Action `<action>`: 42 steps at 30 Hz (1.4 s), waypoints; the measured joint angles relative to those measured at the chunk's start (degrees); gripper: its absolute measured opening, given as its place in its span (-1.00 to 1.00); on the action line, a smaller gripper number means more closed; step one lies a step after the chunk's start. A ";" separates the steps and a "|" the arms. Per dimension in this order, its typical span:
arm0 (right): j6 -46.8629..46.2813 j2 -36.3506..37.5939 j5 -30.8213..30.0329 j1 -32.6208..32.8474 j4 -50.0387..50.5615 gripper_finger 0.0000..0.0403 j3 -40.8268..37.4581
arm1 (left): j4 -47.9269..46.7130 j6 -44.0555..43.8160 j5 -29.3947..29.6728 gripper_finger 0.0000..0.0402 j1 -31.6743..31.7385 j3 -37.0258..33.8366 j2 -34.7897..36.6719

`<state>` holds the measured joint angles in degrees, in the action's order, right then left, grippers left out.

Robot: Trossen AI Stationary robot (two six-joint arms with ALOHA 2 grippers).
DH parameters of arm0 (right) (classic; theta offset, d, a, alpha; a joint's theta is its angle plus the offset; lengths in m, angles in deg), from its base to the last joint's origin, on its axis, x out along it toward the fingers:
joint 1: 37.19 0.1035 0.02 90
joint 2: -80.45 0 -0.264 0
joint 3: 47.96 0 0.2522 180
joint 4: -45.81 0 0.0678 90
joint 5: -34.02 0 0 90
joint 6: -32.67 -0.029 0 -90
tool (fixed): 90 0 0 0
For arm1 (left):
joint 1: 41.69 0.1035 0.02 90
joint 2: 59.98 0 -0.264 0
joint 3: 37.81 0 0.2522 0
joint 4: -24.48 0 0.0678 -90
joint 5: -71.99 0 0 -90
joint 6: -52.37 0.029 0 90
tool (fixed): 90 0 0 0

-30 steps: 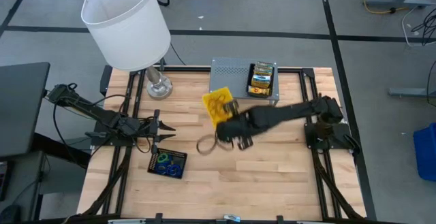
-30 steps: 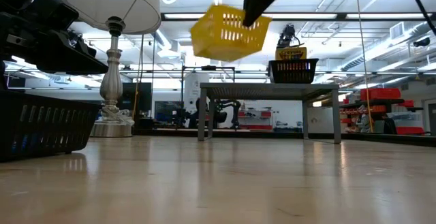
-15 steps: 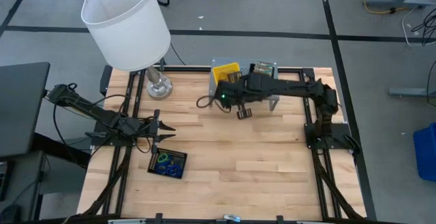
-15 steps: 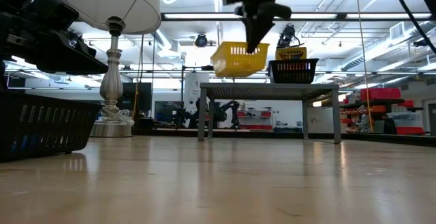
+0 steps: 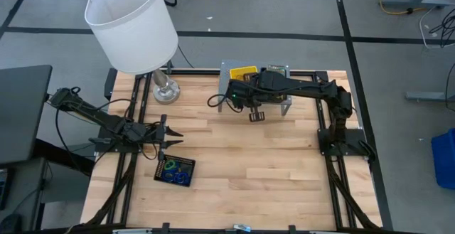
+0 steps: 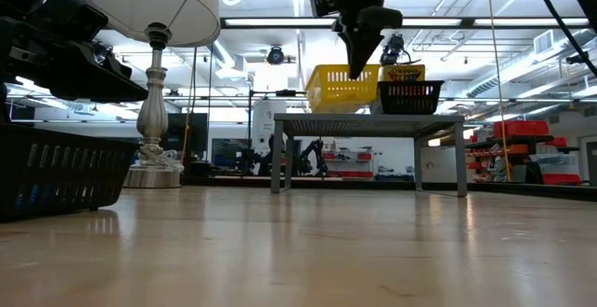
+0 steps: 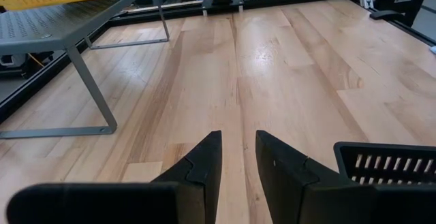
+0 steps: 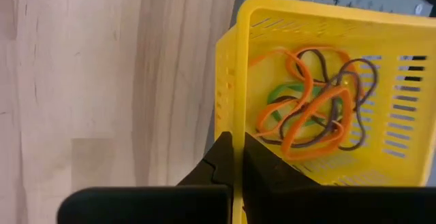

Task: Pick & Place Office Desk Supplies
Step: Put the yellow bin with rubber bands on the shelf

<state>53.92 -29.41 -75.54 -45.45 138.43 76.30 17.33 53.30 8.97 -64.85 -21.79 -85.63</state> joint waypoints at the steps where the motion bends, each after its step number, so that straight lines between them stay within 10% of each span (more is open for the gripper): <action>1: -0.45 0.00 0.19 -0.06 0.43 -0.97 0.00 | 0.00 -0.01 0.00 -0.51 -0.01 0.00 0.00; 23: -5.99 -0.07 2.01 -1.00 3.13 -0.96 -0.33 | -0.02 -0.04 -0.01 -0.51 -0.01 0.00 0.00; 42: -6.37 -0.07 -7.21 -1.00 0.19 -0.35 -0.37 | -0.04 -0.01 -0.02 -0.51 -0.01 0.00 0.00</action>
<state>47.55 -29.48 -82.76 -46.45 138.62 75.93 17.29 53.30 8.95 -64.86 -21.79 -85.63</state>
